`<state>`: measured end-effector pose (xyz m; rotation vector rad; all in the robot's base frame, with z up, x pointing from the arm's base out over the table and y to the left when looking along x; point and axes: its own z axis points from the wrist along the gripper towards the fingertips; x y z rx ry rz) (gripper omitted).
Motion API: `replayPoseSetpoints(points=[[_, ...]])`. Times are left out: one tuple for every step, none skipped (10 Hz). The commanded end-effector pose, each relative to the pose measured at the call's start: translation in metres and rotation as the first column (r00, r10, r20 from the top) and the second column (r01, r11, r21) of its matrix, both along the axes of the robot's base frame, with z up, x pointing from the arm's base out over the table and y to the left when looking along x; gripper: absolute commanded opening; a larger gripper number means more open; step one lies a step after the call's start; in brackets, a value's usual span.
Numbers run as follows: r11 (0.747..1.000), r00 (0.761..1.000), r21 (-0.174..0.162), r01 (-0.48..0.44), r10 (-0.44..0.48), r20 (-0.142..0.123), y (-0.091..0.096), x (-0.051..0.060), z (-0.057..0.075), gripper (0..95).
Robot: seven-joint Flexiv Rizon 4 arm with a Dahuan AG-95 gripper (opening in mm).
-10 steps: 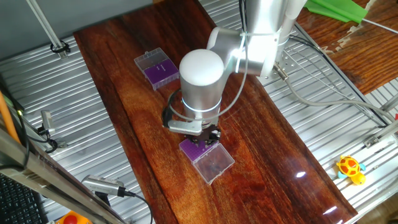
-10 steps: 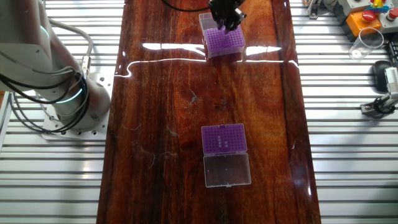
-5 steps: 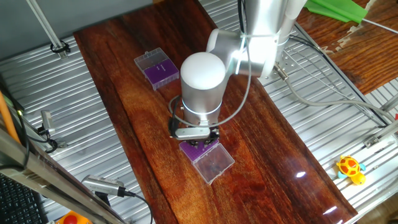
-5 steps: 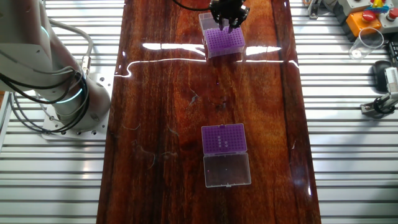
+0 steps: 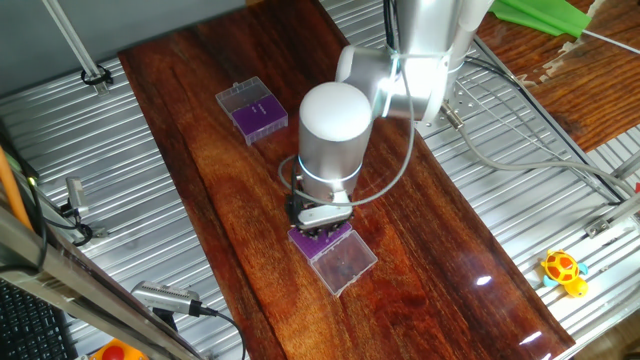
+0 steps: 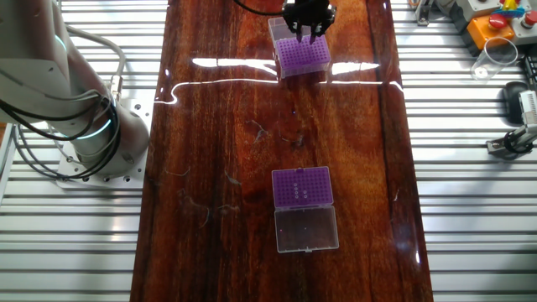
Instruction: Transfer all small pipette tips from one holder to another
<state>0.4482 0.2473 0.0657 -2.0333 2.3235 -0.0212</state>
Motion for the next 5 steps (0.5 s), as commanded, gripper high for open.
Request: replayPoseSetpoints(points=[[0.999,0.999,0.0,-0.033,0.033,0.005,0.0059,0.0016,-0.0032,19.0],[0.999,0.999,0.002,-0.041,0.041,0.005,0.0078,0.0019,-0.0041,19.0],[0.999,0.999,0.004,-0.046,0.046,0.005,0.0092,0.0023,-0.0047,19.0],[0.998,0.998,0.004,-0.055,0.055,0.007,0.0115,0.0028,-0.0057,19.0],[0.998,0.998,0.004,-0.058,0.058,0.007,0.012,0.003,-0.0061,19.0]])
